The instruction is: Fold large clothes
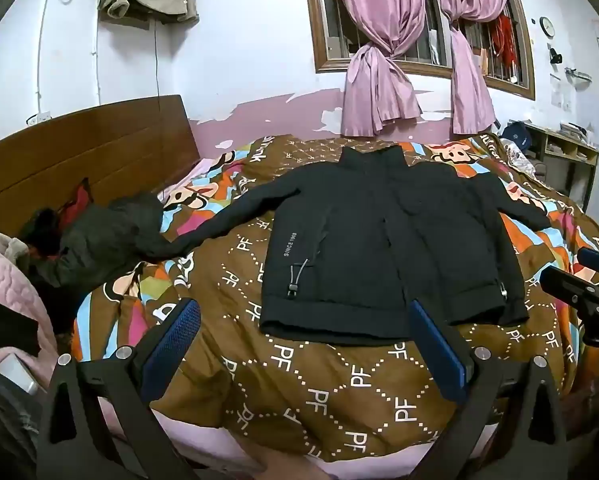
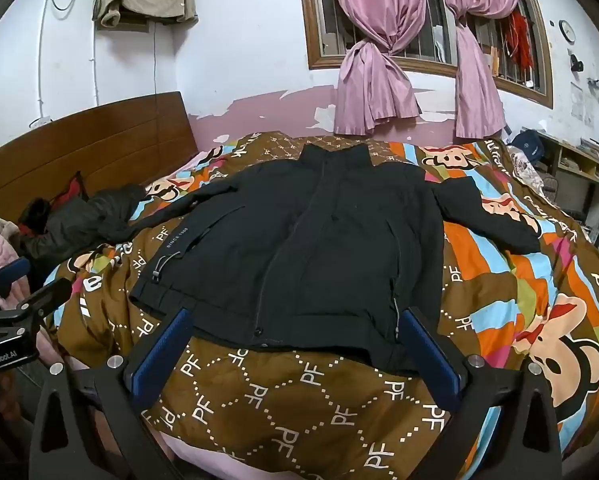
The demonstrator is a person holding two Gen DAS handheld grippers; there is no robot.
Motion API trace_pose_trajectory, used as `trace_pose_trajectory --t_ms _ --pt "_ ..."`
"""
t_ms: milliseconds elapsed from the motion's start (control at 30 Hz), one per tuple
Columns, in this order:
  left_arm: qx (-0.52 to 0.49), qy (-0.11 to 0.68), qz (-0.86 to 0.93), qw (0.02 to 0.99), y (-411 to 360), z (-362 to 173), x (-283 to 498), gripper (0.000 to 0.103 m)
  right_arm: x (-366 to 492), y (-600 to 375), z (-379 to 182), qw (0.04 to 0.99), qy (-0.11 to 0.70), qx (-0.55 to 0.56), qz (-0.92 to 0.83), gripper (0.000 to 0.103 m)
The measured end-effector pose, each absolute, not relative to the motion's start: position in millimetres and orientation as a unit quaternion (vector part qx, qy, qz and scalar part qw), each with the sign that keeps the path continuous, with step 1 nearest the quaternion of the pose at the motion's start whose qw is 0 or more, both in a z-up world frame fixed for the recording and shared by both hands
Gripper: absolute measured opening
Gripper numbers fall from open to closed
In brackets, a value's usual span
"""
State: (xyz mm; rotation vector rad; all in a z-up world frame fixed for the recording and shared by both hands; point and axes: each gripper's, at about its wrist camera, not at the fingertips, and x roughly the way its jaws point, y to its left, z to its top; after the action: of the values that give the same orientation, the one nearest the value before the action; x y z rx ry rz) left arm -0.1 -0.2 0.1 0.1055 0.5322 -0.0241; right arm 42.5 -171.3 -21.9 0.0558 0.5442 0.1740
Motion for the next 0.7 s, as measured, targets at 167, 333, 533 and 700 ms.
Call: trace_pose_trajectory --t_ms 167,333,533,700 --pt "0.052 0.264 -0.013 0.963 0.2 -0.3 0.6 0.101 43.2 -172.2 -22.7 0.959 0.270 0.028 0.086 0.103" --pt "0.053 0.261 -0.011 0.964 0.1 0.5 -0.5 0.101 43.4 -172.3 -22.7 0.959 0.270 0.029 0.085 0.103" --pt "0.055 0.261 -0.012 0.964 -0.4 0.1 -0.3 0.101 43.7 -172.8 -23.2 0.958 0.271 0.029 0.085 0.103" --pt "0.055 0.261 -0.012 0.964 -0.3 0.1 -0.2 0.101 43.9 -173.1 -23.2 0.958 0.271 0.030 0.085 0.103"
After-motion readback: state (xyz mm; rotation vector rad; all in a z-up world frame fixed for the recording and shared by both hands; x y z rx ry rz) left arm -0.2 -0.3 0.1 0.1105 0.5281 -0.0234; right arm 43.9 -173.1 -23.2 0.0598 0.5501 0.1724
